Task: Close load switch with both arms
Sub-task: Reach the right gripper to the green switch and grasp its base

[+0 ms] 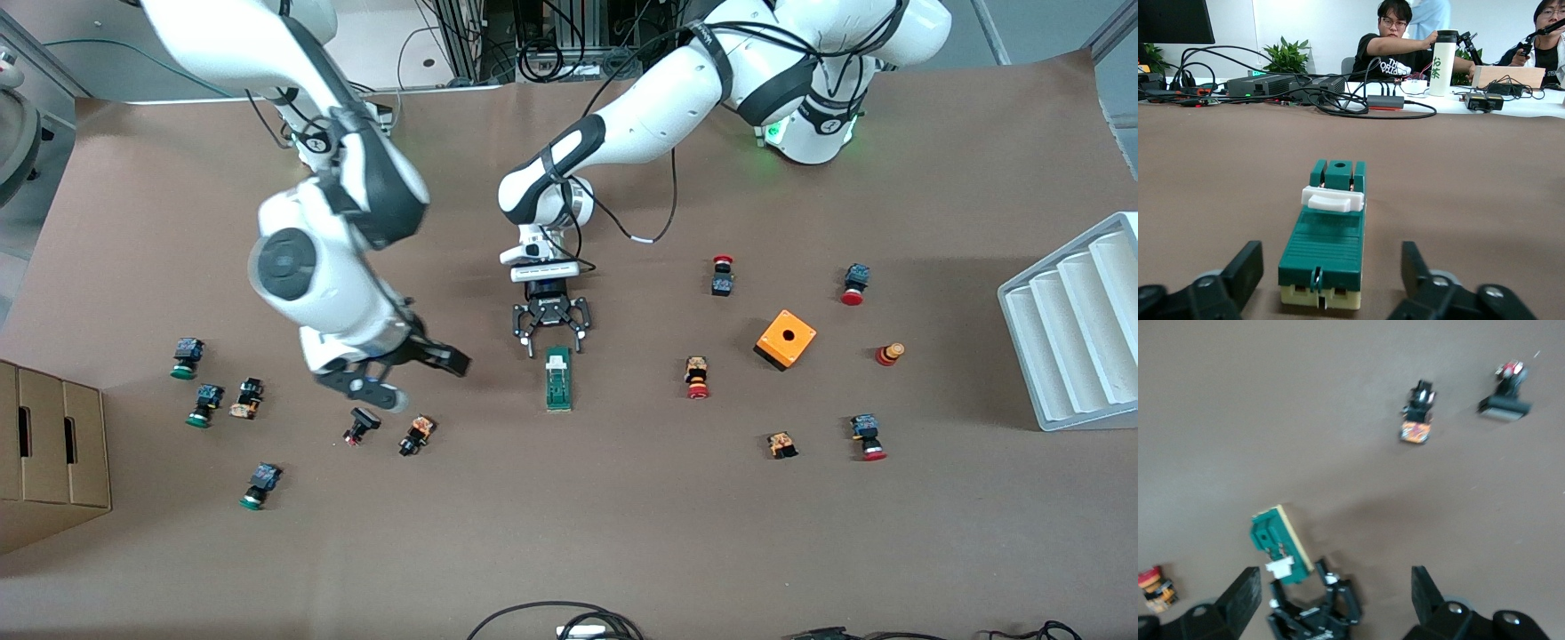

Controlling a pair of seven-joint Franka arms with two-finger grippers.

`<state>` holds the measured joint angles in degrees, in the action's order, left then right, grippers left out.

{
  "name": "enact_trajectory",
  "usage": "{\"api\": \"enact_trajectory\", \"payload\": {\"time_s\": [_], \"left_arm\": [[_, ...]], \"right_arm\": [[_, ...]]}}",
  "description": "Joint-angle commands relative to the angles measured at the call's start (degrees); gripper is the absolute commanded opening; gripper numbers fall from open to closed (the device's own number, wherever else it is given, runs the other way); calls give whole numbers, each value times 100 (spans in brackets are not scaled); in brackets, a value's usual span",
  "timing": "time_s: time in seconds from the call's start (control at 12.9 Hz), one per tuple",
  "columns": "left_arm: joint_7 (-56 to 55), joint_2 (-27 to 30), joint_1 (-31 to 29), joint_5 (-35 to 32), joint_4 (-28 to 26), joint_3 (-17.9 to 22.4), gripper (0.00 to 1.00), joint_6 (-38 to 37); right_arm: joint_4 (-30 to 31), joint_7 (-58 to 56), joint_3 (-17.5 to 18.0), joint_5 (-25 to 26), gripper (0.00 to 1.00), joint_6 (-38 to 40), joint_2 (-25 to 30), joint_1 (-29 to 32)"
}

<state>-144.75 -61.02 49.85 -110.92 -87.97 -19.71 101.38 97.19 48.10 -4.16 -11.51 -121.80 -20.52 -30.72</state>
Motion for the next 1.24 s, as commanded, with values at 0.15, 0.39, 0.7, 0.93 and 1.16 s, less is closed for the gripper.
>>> {"api": "enact_trajectory", "payload": {"time_s": [0.15, 0.39, 0.7, 0.93, 1.16], "left_arm": [[-35, -112, 16, -79, 175, -15, 69, -74], [-44, -112, 7, -70, 175, -15, 63, -48], [-114, -138, 7, -53, 166, -15, 59, -39], [-141, -138, 7, -44, 166, -15, 55, -39], [-141, -138, 7, -44, 166, -24, 50, -39]], "right_arm": [[-315, 1953, -59, -141, 100, -669, -627, -583], [-333, 3131, -67, -132, 100, -1011, -865, -909], [-333, 4573, -111, -132, 96, -1565, -1243, -1278], [-333, 5182, -120, -132, 86, -2074, -1559, -1481], [-324, 5235, -120, -141, 72, -2286, -1718, -1560]]}}
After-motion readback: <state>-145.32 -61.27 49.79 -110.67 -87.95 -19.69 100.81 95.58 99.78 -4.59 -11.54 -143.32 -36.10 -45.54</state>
